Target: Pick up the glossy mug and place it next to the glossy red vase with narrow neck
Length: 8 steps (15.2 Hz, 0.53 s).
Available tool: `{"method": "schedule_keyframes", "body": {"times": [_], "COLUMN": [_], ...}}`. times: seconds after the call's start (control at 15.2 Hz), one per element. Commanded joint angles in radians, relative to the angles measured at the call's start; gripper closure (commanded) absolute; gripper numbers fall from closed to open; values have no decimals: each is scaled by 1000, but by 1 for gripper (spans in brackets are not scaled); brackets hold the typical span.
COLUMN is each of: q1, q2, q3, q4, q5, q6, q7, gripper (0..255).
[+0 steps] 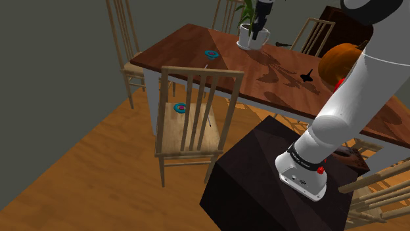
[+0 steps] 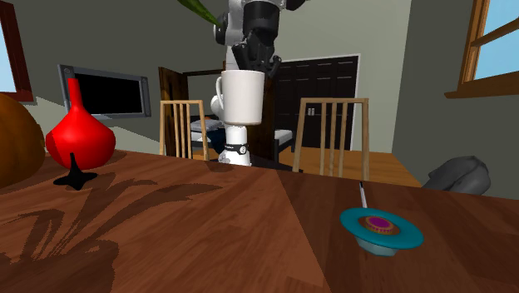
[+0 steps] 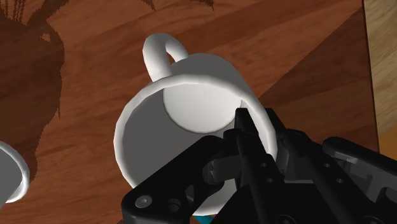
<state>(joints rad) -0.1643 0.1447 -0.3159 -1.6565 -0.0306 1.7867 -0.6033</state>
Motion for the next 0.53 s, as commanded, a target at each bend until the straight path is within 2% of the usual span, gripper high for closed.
{"method": "schedule_keyframes", "body": {"times": [0.0,0.46], "q1": [0,-3], "q2": [1,9], "q3": [0,-2], "q4": [28,133], "q5": [0,4], "q6": [-28,-124], "q7": [-1,-8], "gripper": [255,255]}}
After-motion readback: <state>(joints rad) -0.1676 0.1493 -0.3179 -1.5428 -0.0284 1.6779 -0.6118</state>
